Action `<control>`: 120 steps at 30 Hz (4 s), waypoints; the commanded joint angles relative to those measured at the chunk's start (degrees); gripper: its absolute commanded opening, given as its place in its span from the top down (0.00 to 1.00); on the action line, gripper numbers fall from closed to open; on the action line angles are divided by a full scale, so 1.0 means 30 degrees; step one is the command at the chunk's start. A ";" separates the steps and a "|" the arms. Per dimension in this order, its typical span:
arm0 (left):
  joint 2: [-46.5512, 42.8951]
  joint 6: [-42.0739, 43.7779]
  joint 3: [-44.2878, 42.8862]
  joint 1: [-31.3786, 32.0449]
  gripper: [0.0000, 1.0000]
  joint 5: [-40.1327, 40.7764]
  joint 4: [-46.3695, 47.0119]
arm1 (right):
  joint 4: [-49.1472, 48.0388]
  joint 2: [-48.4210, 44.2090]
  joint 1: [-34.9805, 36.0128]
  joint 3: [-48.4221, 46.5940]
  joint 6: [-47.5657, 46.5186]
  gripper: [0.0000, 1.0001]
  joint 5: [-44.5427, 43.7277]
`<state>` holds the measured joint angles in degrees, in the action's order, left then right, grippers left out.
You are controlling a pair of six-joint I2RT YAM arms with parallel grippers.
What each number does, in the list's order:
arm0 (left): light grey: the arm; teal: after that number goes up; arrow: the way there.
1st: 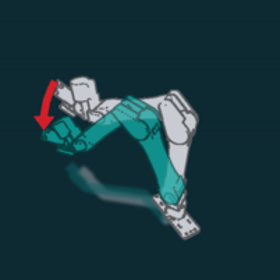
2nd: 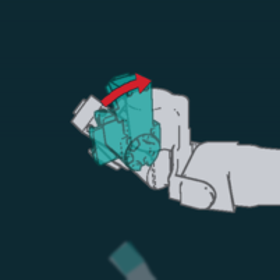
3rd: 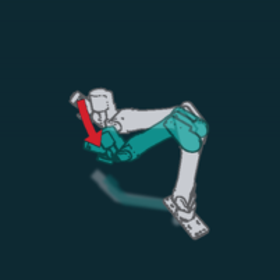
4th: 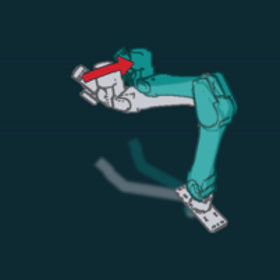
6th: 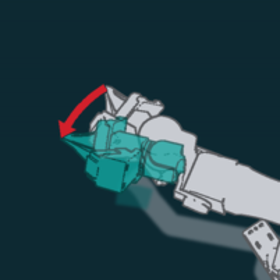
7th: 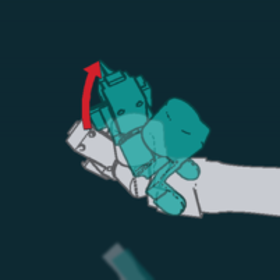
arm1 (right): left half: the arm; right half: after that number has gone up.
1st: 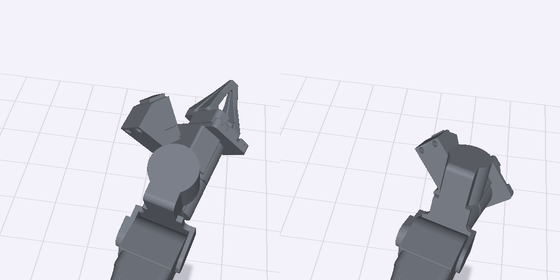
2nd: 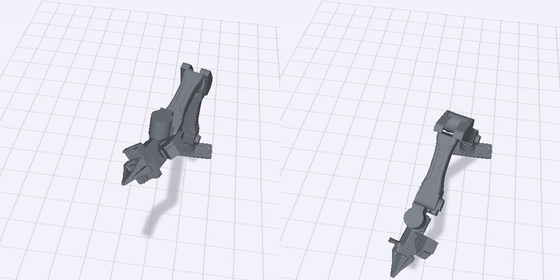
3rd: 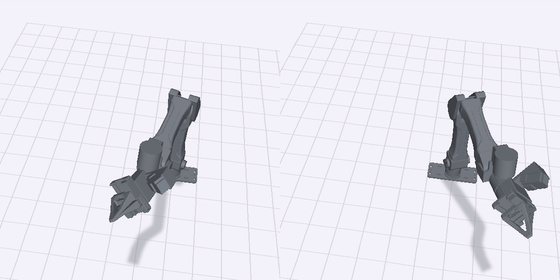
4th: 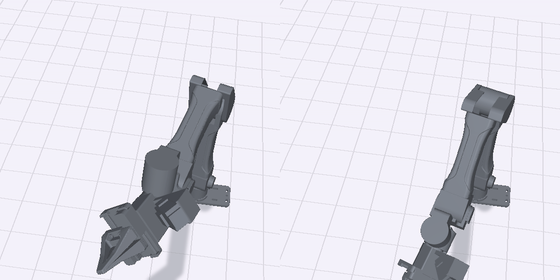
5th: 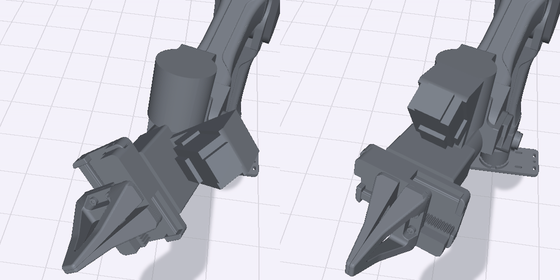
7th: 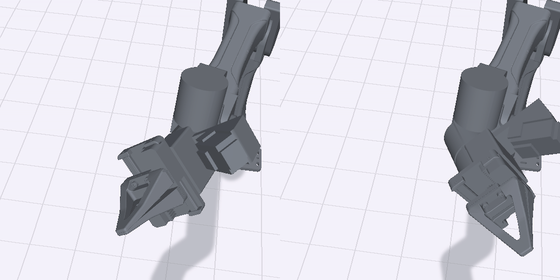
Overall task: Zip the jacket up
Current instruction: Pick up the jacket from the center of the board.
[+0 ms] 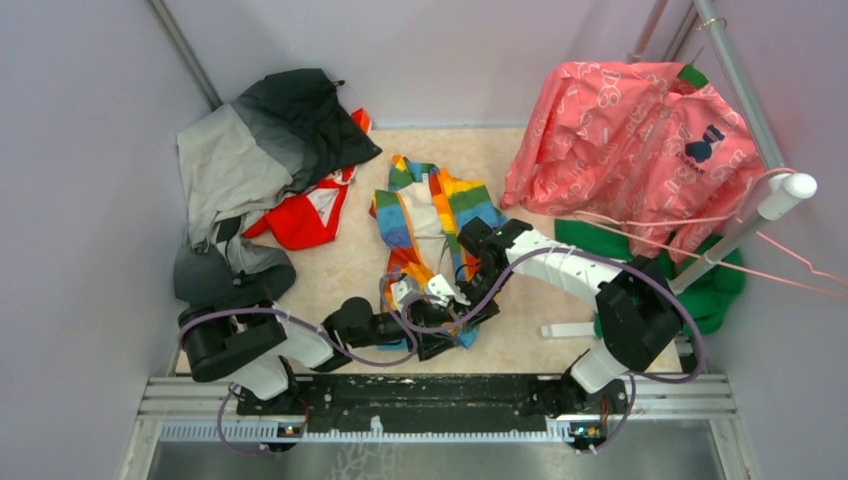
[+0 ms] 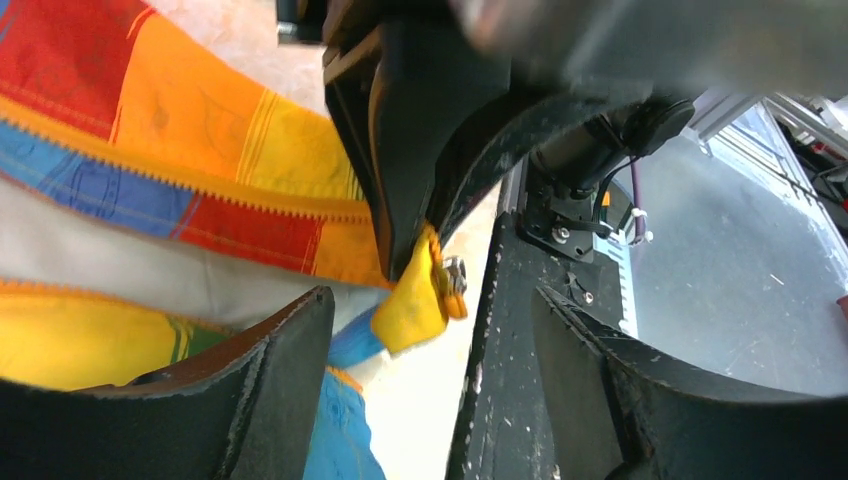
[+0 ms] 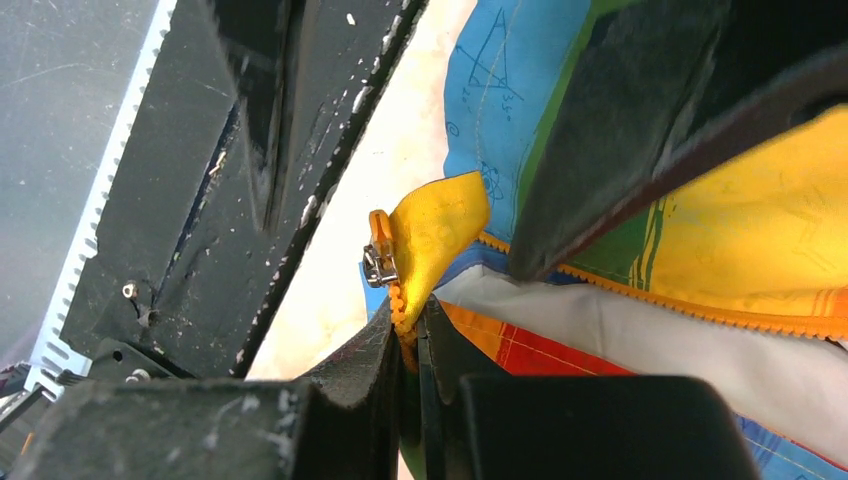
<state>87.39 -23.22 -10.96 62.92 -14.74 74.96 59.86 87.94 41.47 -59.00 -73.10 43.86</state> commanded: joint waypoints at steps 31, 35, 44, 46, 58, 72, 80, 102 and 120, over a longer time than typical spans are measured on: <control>0.2832 -0.5784 0.0989 0.0324 0.98 0.1873 0.8289 | -1.4937 -0.4666 -1.0759 0.6146 2.3238 0.16 0.2868; 0.3456 -0.5766 0.0784 0.0883 0.98 0.2362 0.8818 | -1.5068 -0.3466 -1.0168 0.6228 2.4109 0.21 0.1512; 0.3327 -0.5490 0.0453 0.1253 0.97 0.2310 0.8397 | -1.4873 -0.1356 -0.7704 0.5544 2.3876 0.47 -0.0663; 0.3261 -0.5373 0.0341 0.1415 0.97 0.2321 0.7831 | -1.4752 -0.0876 -0.7658 0.4970 2.3614 0.81 0.0337; -0.0301 -0.4446 0.1463 0.1026 0.28 0.4092 0.1751 | -1.0871 -0.2293 -0.7671 0.0542 0.9958 1.00 0.7903; -0.3736 -0.6385 -0.2756 -0.2546 0.16 0.0482 -0.5632 | -1.3911 -0.2086 -0.7596 0.1008 1.4849 1.00 0.7686; -0.1123 -0.7173 -0.2615 -0.2544 0.16 0.3445 -0.4880 | -1.5055 -0.2204 -0.7540 0.1467 1.6820 1.00 0.7606; 0.3627 -0.8319 -0.4306 -0.5892 0.99 -0.1610 0.2326 | -1.4998 -0.2988 -0.7026 0.2455 1.7139 0.84 0.7143; 0.6813 -1.2747 -0.6123 -1.0515 1.00 -1.5204 0.9260 | -1.6400 -0.2211 -0.5804 0.5158 1.5035 0.27 0.6159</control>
<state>107.57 -57.54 -27.20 31.75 -51.72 86.26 14.57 80.79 21.96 -43.48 -27.00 61.76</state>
